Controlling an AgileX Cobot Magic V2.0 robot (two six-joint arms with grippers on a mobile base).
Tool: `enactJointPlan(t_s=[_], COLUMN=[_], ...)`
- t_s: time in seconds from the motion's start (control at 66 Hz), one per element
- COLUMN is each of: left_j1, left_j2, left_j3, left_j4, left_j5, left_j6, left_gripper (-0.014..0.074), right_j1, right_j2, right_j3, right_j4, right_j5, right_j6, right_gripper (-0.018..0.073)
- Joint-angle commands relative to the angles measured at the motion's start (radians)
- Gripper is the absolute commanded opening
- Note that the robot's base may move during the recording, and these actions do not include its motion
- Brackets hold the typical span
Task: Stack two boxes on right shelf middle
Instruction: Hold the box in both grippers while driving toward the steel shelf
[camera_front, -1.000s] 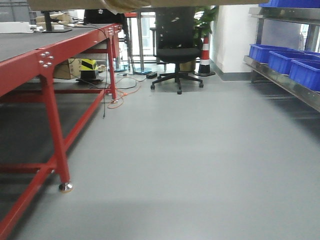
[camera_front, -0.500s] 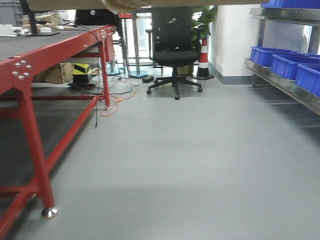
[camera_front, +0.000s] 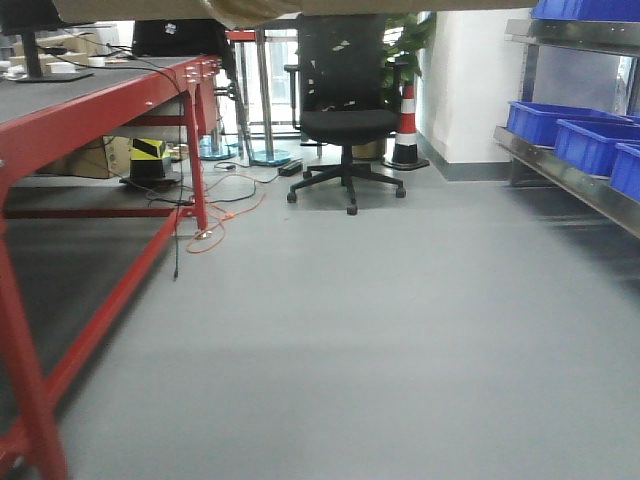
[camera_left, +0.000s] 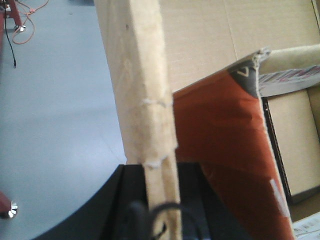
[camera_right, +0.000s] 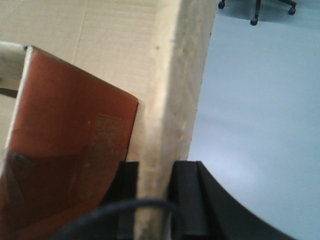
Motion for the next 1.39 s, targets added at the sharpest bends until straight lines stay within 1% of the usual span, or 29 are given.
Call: enactJointPlan(t_s=[0.0, 1.378], left_j1=[0.0, 0.0], left_j2=[-0.016, -0.016], left_j3=[-0.005, -0.005], left_j4=[0.009, 0.009], left_j5=[-0.036, -0.036], left_j6=[0.01, 0.01], left_gripper=[-0.0111, -0.0111], right_j1=[-0.008, -0.008], right_j2=[-0.012, -0.012], right_j3=[-0.01, -0.01], right_j4=[-0.029, -0.029], right_j5=[-0.057, -0.057], right_j6=[-0.009, -0.009], right_gripper=[-0.0153, -0.0153])
